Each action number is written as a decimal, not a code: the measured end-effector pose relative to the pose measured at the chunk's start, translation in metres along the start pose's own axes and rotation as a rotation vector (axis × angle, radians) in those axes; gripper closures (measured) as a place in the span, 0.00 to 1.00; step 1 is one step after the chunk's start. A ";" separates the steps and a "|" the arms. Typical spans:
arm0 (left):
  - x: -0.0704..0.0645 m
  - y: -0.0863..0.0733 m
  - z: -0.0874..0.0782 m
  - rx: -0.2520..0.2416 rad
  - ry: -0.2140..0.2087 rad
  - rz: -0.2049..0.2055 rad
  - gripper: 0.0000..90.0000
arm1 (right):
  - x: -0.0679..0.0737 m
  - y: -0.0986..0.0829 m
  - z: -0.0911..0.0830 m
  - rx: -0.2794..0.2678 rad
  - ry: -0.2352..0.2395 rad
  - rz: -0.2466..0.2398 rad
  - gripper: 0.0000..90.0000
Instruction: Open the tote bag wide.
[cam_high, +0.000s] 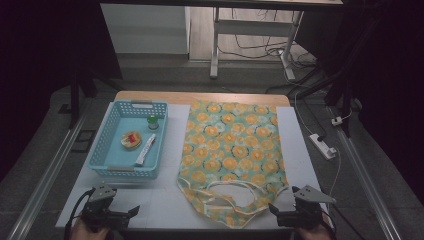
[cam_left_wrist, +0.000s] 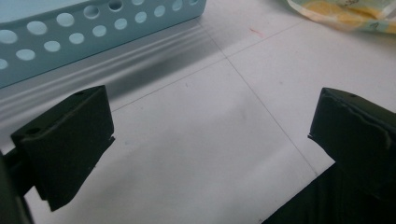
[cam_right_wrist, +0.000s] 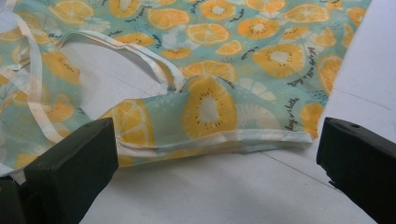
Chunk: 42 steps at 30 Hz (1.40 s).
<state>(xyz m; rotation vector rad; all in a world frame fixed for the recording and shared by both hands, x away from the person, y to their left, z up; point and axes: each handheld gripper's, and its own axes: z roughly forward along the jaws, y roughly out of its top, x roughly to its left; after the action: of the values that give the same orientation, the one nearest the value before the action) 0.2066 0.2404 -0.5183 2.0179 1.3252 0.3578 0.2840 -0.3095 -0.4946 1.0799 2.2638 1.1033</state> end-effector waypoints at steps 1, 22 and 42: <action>0.000 0.000 0.000 0.004 0.002 0.005 0.00 | 0.000 0.000 0.000 -0.001 0.004 0.002 0.00; 0.001 0.001 0.002 0.025 -0.014 -0.003 0.00 | -0.001 0.001 0.002 0.017 0.049 -0.003 0.00; 0.002 0.001 0.003 0.026 -0.033 -0.009 0.00 | 0.008 0.011 -0.001 -0.002 0.086 -0.056 0.00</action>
<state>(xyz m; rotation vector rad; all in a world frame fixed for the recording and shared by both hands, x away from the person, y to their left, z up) 0.2102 0.2409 -0.5199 2.0303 1.3246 0.3039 0.2829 -0.2993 -0.4852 0.9796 2.3440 1.1491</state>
